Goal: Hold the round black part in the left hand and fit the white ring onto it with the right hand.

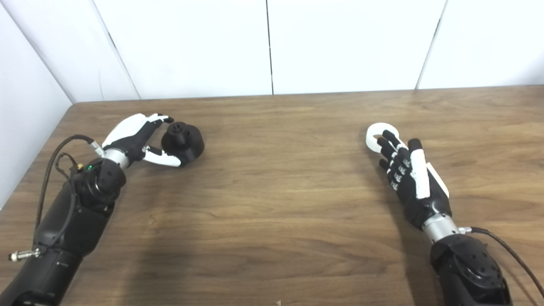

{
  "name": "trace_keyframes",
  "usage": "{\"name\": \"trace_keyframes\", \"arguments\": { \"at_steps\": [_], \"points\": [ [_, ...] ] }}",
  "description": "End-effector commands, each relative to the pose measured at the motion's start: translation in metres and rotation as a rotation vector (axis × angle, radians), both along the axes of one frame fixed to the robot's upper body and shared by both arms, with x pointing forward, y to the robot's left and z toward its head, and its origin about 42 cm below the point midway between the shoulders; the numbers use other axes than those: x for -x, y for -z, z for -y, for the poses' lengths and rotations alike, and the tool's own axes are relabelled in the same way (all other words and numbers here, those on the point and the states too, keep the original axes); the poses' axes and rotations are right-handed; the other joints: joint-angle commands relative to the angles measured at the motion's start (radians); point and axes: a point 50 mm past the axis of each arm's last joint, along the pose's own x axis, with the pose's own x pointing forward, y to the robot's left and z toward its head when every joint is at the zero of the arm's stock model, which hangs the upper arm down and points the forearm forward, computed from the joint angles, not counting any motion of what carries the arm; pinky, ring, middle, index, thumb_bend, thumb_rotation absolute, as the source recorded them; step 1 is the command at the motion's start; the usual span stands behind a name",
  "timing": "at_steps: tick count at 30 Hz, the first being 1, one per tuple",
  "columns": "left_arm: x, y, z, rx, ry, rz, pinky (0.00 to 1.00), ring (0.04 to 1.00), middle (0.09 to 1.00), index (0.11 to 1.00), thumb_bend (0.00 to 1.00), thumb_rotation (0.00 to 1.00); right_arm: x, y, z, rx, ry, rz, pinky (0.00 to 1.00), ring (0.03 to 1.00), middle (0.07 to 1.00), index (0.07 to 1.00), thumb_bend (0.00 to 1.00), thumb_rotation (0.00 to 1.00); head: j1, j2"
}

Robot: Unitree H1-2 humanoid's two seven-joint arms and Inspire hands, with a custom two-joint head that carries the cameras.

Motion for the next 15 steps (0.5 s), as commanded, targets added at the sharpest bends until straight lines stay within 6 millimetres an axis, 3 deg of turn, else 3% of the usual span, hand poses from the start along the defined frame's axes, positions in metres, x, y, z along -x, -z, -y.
{"name": "trace_keyframes", "arguments": {
  "at_steps": [1,15],
  "points": [
    [-0.0102,-0.0326,-0.0007,-0.020,0.021,0.096,1.00,1.000,1.000,0.883,1.00,0.30,-0.0049,-0.0206,0.0006,-0.002,-0.009,0.096,1.00,1.000,0.946,0.946,0.66,1.00,0.001,0.001],
    [-0.0118,-0.0299,0.0084,0.012,0.020,0.086,0.99,1.000,1.000,0.846,1.00,0.28,-0.0034,-0.0224,0.0034,0.014,-0.013,0.096,1.00,1.000,0.942,0.952,0.68,1.00,-0.003,0.003]
  ]
}}
